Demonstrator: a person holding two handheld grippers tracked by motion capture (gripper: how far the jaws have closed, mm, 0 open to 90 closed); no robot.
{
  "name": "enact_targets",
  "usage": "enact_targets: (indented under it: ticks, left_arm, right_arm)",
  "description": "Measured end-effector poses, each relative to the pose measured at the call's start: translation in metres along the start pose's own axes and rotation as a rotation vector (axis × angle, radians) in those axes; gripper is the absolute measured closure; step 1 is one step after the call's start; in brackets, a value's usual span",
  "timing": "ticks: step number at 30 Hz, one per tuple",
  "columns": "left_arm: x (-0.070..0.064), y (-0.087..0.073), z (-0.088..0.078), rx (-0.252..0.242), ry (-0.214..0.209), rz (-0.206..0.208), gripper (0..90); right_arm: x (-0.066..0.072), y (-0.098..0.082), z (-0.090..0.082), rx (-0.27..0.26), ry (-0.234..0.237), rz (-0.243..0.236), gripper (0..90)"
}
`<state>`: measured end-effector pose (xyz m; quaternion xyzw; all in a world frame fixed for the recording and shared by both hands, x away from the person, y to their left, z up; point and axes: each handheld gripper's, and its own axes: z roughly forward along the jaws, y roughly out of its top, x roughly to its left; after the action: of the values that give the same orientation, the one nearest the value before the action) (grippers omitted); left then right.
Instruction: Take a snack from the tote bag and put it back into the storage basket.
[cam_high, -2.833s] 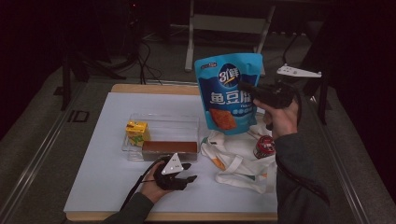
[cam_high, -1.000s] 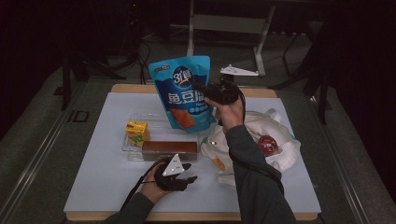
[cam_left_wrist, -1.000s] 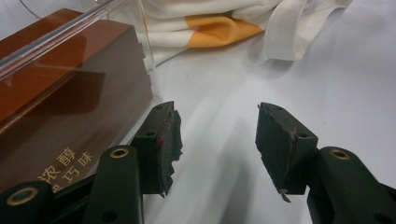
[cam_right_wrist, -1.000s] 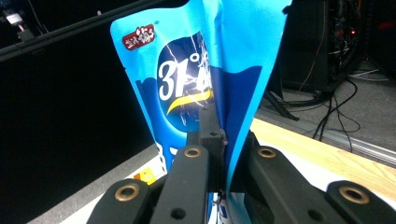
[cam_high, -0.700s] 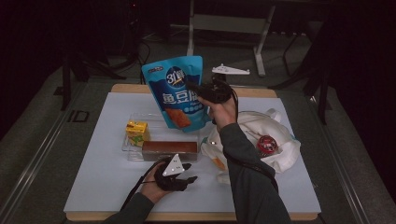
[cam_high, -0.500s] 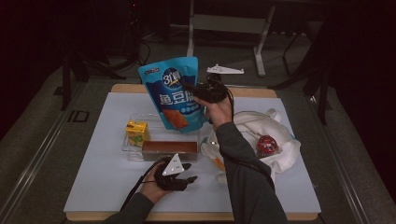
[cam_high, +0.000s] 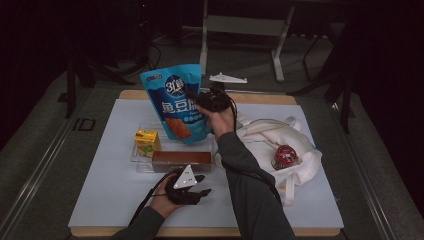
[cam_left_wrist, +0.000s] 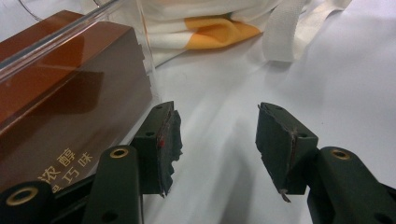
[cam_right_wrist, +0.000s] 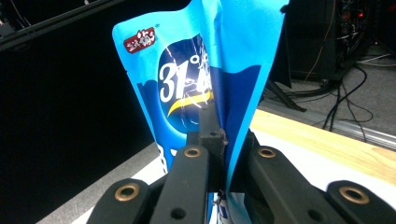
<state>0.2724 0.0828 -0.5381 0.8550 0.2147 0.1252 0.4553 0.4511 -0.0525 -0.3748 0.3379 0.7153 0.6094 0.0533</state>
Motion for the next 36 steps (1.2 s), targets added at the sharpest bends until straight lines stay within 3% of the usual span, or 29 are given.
enact_targets:
  ticks: [10, 16, 24, 29, 34, 36]
  left_arm:
    - [0.0, 0.0, 0.0, -0.005, -0.006, 0.002, 46.8]
    - [0.0, 0.0, 0.0, -0.005, -0.005, 0.003, 46.7]
    - [0.0, 0.0, 0.0, 0.002, -0.004, 0.001, 46.3]
    - [-0.001, 0.0, 0.001, 0.007, -0.002, 0.006, 46.2]
    - [0.0, 0.0, 0.001, 0.009, -0.002, 0.004, 46.0]
    - [0.0, 0.0, 0.001, 0.01, -0.003, 0.005, 46.0]
  right_arm:
    - [0.005, -0.014, 0.017, 0.017, 0.018, -0.01, 88.8]
    - [0.001, -0.033, 0.016, 0.026, -0.006, -0.01, 88.6]
    - [-0.018, -0.051, -0.009, -0.018, -0.024, 0.076, 87.1]
    - [-0.019, -0.058, -0.028, -0.007, -0.051, 0.047, 83.9]
    - [-0.02, -0.066, -0.042, -0.024, -0.069, 0.06, 86.9]
    - [-0.017, -0.07, -0.046, -0.037, -0.098, 0.058, 87.5]
